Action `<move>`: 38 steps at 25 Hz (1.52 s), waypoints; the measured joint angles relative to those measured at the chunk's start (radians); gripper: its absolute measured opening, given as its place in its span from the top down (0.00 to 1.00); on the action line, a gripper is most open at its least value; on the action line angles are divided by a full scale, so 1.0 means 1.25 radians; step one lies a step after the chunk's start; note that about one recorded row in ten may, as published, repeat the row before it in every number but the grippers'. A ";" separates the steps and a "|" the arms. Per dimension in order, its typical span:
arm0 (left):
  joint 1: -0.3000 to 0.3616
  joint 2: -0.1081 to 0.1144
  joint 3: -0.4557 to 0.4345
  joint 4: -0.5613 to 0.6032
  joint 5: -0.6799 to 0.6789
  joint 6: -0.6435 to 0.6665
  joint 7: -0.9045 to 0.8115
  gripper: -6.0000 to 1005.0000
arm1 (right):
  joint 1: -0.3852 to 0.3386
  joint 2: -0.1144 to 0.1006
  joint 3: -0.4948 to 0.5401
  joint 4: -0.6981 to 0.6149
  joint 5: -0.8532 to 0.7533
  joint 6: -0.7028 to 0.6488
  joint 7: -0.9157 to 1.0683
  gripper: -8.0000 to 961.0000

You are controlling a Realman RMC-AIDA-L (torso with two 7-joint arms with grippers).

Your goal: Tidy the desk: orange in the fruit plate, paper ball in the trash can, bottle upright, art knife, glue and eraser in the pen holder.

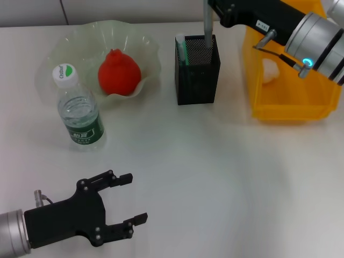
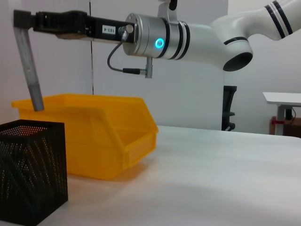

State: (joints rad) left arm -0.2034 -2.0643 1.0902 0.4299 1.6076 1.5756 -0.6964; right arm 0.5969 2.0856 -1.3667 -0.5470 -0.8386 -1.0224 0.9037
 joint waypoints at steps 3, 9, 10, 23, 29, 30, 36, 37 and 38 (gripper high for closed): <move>0.000 0.000 0.000 0.000 0.001 0.000 0.000 0.20 | 0.013 0.001 0.001 0.024 0.002 0.002 -0.015 0.84; -0.001 -0.001 0.000 0.000 0.002 0.000 0.000 0.20 | 0.058 0.000 0.001 0.096 0.004 0.020 -0.022 0.84; -0.001 -0.001 0.000 0.000 0.002 0.000 0.000 0.20 | 0.058 0.000 0.001 0.096 0.004 0.020 -0.022 0.84; -0.004 -0.002 0.000 0.000 0.003 -0.003 0.000 0.20 | 0.080 0.003 -0.007 0.125 0.004 0.069 -0.052 0.83; -0.005 -0.002 0.000 0.000 0.003 -0.003 0.000 0.20 | 0.073 0.003 -0.007 0.126 0.002 0.066 -0.052 0.81; -0.005 -0.002 0.000 0.000 0.003 -0.003 0.000 0.20 | 0.072 0.003 -0.007 0.125 0.003 0.063 -0.052 0.81; -0.005 -0.002 0.000 0.000 0.003 -0.003 0.000 0.20 | 0.069 0.004 -0.007 0.123 0.001 0.060 -0.053 0.79; -0.005 -0.002 0.000 0.000 0.003 -0.003 0.000 0.20 | 0.065 0.004 -0.007 0.121 0.001 0.059 -0.053 0.79; -0.005 -0.002 0.000 0.000 0.003 -0.003 0.000 0.20 | 0.065 0.004 -0.007 0.121 0.001 0.059 -0.053 0.78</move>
State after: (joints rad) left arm -0.2102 -2.0663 1.0906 0.4295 1.6107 1.5722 -0.6964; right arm 0.6786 2.0908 -1.3759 -0.3958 -0.8371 -0.9488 0.8374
